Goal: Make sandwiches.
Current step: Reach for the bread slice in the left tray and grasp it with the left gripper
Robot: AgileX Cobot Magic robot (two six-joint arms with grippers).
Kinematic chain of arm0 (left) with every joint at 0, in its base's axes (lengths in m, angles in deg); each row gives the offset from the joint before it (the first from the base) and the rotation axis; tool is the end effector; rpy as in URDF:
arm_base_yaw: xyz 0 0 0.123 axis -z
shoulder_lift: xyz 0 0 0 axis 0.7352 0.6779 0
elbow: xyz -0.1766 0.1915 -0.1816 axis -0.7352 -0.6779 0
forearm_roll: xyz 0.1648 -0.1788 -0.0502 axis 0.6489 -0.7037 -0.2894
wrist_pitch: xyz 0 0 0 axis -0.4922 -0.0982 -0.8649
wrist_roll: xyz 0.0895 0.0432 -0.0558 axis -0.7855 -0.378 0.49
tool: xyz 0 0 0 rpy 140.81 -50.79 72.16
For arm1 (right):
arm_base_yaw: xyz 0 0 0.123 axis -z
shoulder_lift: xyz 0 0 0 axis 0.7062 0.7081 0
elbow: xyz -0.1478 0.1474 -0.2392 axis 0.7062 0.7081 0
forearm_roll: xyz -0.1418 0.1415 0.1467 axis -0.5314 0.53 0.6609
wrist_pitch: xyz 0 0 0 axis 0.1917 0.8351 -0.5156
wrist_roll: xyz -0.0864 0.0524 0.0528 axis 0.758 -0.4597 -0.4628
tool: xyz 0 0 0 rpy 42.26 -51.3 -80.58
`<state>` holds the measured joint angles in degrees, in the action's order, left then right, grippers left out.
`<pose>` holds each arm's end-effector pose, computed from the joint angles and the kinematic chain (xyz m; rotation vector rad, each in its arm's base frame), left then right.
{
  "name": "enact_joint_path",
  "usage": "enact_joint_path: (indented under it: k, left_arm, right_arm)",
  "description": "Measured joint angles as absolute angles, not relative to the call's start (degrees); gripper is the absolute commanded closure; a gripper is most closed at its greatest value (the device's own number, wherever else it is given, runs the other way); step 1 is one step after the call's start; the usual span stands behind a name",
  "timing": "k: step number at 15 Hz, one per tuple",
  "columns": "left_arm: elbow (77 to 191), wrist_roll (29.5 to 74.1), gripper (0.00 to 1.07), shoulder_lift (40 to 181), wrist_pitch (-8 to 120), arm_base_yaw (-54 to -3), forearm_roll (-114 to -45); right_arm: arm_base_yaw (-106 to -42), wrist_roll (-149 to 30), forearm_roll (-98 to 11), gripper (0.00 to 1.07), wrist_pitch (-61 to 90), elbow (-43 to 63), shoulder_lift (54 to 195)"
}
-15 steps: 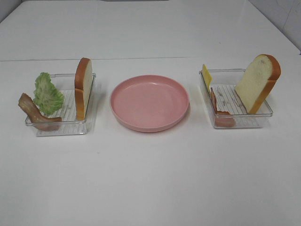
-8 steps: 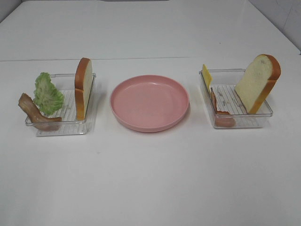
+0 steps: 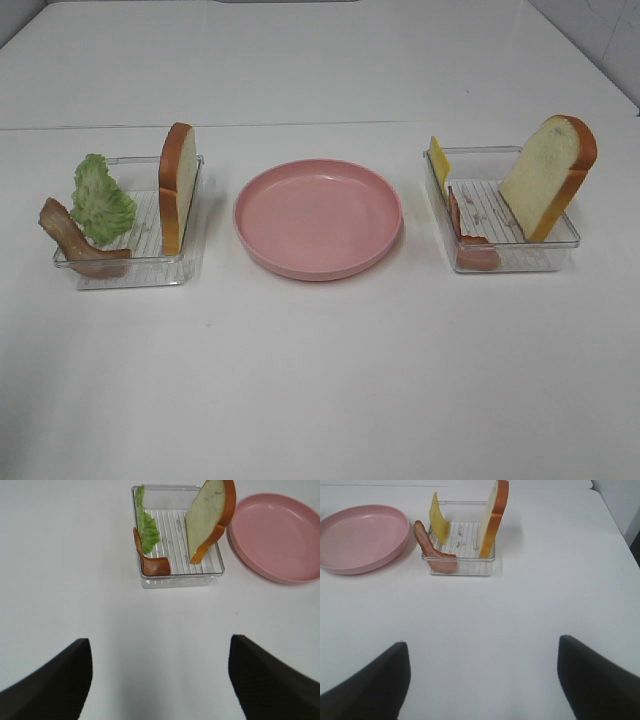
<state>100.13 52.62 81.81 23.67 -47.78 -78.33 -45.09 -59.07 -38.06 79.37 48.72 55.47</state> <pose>0.1143 -0.0178 0.3094 -0.0654 2.2919 -0.2481 -0.0229 0.0093 0.2659 -0.0946 2.0394 0.0606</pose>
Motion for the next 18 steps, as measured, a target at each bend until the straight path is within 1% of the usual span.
enact_joint_path:
  k: [2, 3, 6, 8, 10, 12, 13, 14, 15, 16, 18]
  left_arm:
    - [105.6, 51.6, 0.34, 92.2, 22.2, -47.8, -78.8]
    - [111.5, 51.5, 0.34, 101.3, 20.2, -47.8, -80.2]
    - [119.8, 51.5, 0.34, 112.2, 16.4, -47.5, -81.4]
    - [126.3, 51.5, 0.34, 118.9, 13.9, -45.5, -81.5]
    - [132.4, 51.5, 0.34, 125.6, 13.3, -42.5, -81.5]
    - [136.9, 52.5, 0.34, 129.8, 13.2, -40.0, -81.4]
    - [140.1, 55.2, 0.34, 133.0, 13.2, -37.8, -80.2]
    - [141.3, 57.0, 0.34, 134.4, 13.2, -36.8, -79.1]
    - [143.3, 59.7, 0.34, 136.4, 13.1, -35.2, -77.1]
    - [147.6, 65.9, 0.34, 140.3, 13.1, -31.7, -71.2]
    - [150.8, 70.0, 0.34, 143.9, 13.1, -28.9, -66.8]
  right_arm:
    - [-45.1, -59.1, -38.1, 0.31, 79.4, 48.7, 55.5]
    - [-45.1, -59.1, -38.1, 0.31, 79.4, 48.7, 55.5]
    - [-45.1, -59.1, -38.1, 0.31, 79.4, 48.7, 55.5]
    - [-45.1, -59.1, -38.1, 0.31, 79.4, 48.7, 55.5]
    - [-45.1, -59.1, -38.1, 0.31, 79.4, 48.7, 55.5]
    - [-45.1, -59.1, -38.1, 0.31, 79.4, 48.7, 55.5]
    - [-45.1, -59.1, -38.1, 0.31, 79.4, 48.7, 55.5]
    - [-45.1, -59.1, -38.1, 0.31, 79.4, 48.7, 55.5]
    - [-45.1, -59.1, -38.1, 0.31, 79.4, 48.7, 55.5]
    - [-45.1, -59.1, -38.1, 0.31, 79.4, 48.7, 55.5]
    - [-45.1, -59.1, -38.1, 0.31, 79.4, 48.7, 55.5]
